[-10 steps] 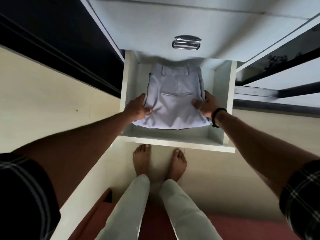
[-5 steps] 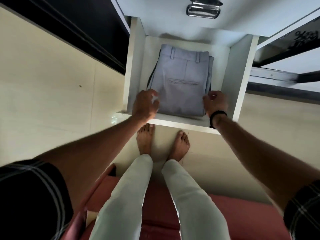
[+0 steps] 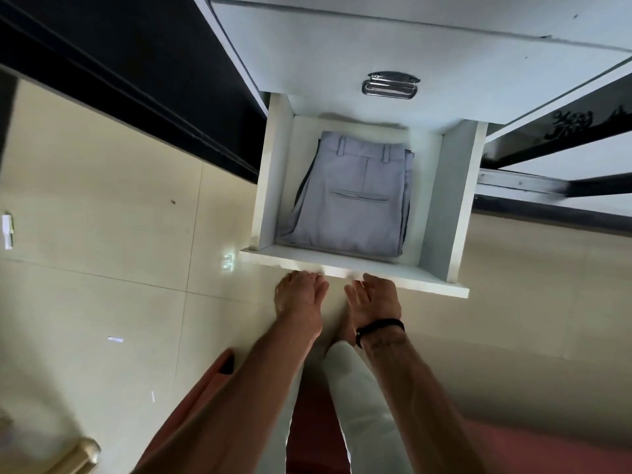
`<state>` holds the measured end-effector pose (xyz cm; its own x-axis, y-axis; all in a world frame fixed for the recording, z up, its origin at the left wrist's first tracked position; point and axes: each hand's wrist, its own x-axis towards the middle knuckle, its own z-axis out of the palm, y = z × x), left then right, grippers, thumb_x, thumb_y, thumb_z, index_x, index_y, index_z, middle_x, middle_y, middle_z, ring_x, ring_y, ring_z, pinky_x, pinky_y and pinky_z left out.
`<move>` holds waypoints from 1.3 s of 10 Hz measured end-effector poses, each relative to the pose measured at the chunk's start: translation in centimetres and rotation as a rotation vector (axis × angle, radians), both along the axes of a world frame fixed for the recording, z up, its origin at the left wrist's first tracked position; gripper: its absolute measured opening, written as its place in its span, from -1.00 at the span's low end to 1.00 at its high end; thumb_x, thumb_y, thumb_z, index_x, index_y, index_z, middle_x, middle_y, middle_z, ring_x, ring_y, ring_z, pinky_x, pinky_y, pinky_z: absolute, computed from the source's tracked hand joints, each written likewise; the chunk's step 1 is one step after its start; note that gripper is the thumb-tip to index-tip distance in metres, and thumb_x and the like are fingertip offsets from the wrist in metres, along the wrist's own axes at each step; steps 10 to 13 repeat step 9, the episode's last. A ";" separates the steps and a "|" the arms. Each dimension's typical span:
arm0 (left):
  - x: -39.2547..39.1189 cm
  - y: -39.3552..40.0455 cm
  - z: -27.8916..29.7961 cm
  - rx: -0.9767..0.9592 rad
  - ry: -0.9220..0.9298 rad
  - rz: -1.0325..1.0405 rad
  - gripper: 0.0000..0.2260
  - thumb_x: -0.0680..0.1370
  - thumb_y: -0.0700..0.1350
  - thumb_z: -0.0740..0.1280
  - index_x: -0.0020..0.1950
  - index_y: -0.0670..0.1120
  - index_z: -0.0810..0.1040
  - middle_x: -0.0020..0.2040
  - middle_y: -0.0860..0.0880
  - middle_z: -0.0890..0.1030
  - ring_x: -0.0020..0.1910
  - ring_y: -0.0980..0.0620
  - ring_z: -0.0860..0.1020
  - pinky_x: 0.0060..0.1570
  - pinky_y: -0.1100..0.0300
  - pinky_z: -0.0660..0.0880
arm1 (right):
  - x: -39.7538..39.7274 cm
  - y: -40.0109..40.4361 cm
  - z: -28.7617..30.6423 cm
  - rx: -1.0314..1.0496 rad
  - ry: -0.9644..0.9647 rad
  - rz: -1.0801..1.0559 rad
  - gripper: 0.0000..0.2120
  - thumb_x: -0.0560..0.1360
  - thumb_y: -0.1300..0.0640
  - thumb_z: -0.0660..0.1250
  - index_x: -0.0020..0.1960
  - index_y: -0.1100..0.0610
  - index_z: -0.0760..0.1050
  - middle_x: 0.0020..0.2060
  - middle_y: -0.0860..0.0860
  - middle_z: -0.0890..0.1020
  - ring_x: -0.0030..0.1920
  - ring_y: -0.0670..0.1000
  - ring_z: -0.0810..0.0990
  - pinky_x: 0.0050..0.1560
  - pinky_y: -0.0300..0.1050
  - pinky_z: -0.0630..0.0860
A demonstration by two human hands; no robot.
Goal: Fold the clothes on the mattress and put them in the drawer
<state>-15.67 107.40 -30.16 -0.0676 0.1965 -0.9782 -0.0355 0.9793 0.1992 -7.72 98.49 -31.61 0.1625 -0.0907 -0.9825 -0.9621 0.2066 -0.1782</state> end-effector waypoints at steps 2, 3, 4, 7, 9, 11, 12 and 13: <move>3.1 2.5 0.5 0.007 -0.112 0.113 -0.68 0.69 -0.36 0.20 0.45 -0.34 0.43 0.30 -0.32 0.59 0.30 -0.21 0.60 0.31 -0.03 0.55 | 3.0 2.6 2.1 0.201 -0.001 -0.193 -0.76 0.61 0.37 0.06 -0.07 0.26 0.48 0.19 0.17 0.54 0.30 0.18 0.54 0.36 0.24 0.48; 7.8 5.2 1.2 0.073 -0.164 0.079 -0.66 0.65 -0.40 0.25 0.44 -0.28 0.46 0.32 -0.26 0.60 0.30 -0.22 0.59 0.32 -0.06 0.53 | 7.1 4.5 1.6 0.314 -0.092 -0.252 -0.77 0.58 0.32 0.10 0.10 0.23 0.50 0.28 0.14 0.58 0.33 0.20 0.57 0.39 0.30 0.45; 10.9 7.1 1.5 0.089 -0.201 0.069 -0.64 0.67 -0.39 0.22 0.46 -0.23 0.45 0.36 -0.21 0.58 0.35 -0.21 0.56 0.37 -0.10 0.48 | 9.4 6.3 1.0 0.366 -0.145 -0.243 -0.73 0.61 0.27 0.13 0.24 0.20 0.50 0.33 0.10 0.58 0.35 0.17 0.55 0.39 0.29 0.44; 21.7 16.3 0.4 0.138 -0.268 -0.054 -0.86 0.65 -0.28 0.31 -0.06 -0.16 0.62 0.09 -0.07 0.63 0.12 -0.06 0.48 0.25 -0.06 0.50 | 19.8 15.6 0.7 0.520 -0.220 -0.242 -0.74 0.58 0.16 0.07 0.13 0.13 0.50 0.29 0.01 0.51 0.49 0.23 0.31 0.46 0.43 0.23; 21.1 16.0 0.3 0.192 -0.404 -0.181 -0.83 0.69 -0.20 0.25 0.22 -0.09 0.59 0.20 0.00 0.59 0.20 -0.07 0.48 0.12 0.00 0.44 | 19.4 16.3 0.7 0.517 -0.238 -0.222 -0.62 0.63 0.19 0.10 0.37 0.15 0.50 0.38 -0.01 0.49 0.44 0.22 0.36 0.18 0.32 0.47; 21.1 16.0 0.3 0.192 -0.404 -0.181 -0.83 0.69 -0.20 0.25 0.22 -0.09 0.59 0.20 0.00 0.59 0.20 -0.07 0.48 0.12 0.00 0.44 | 19.4 16.3 0.7 0.517 -0.238 -0.222 -0.62 0.63 0.19 0.10 0.37 0.15 0.50 0.38 -0.01 0.49 0.44 0.22 0.36 0.18 0.32 0.47; 21.1 16.0 0.3 0.192 -0.404 -0.181 -0.83 0.69 -0.20 0.25 0.22 -0.09 0.59 0.20 0.00 0.59 0.20 -0.07 0.48 0.12 0.00 0.44 | 19.4 16.3 0.7 0.517 -0.238 -0.222 -0.62 0.63 0.19 0.10 0.37 0.15 0.50 0.38 -0.01 0.49 0.44 0.22 0.36 0.18 0.32 0.47; 21.1 16.0 0.3 0.192 -0.404 -0.181 -0.83 0.69 -0.20 0.25 0.22 -0.09 0.59 0.20 0.00 0.59 0.20 -0.07 0.48 0.12 0.00 0.44 | 19.4 16.3 0.7 0.517 -0.238 -0.222 -0.62 0.63 0.19 0.10 0.37 0.15 0.50 0.38 -0.01 0.49 0.44 0.22 0.36 0.18 0.32 0.47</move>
